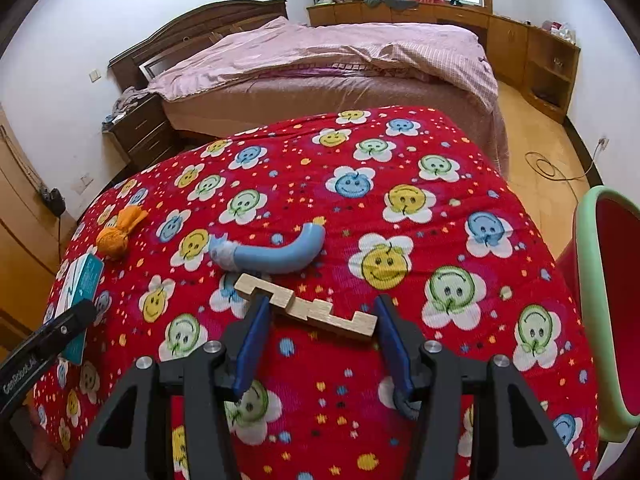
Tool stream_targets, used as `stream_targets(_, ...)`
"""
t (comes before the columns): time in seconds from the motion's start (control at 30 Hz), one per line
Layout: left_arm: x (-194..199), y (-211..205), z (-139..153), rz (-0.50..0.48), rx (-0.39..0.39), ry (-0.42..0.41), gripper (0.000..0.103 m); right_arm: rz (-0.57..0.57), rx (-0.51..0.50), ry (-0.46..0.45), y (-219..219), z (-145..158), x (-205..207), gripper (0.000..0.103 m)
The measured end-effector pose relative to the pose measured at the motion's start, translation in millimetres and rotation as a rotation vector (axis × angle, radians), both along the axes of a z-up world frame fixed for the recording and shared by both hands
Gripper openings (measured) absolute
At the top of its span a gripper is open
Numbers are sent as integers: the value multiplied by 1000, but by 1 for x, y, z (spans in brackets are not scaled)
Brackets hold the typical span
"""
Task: Collect trash
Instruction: 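Grasp the beige wooden puzzle piece with the right gripper while the left holds the box, then carry the card box and wooden piece over the red bucket with both grippers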
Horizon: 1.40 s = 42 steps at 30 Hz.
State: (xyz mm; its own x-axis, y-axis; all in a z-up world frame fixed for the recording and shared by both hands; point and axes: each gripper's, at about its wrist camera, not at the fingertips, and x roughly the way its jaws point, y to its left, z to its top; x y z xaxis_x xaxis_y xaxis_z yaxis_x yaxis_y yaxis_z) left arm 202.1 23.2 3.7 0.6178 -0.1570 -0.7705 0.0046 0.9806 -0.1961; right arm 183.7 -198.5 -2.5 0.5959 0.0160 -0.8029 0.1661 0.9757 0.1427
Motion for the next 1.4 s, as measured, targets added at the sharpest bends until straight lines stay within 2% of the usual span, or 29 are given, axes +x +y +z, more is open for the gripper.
stream_targets(0.3,-10,-2,5,-14,-8,-11,51,2,77,-20,-4,6,-20,56)
stream_targets(0.63,-34,-22,21,-62,-23,-37,51,-24,107,-70,-15,23,-64,56)
stream_targets(0.83,-49,-44,32,-119,-37,-49,51,-81,119,-115,-40,38,-95,56)
stream_targets(1.0,-57,-69,37,-191,-83,-23,51,-138,119,-134,-67,48,-115,56)
stream_targets(1.4,-66,-123,51,-311,-97,-32,51,-255,129,-171,-126,60,-141,56)
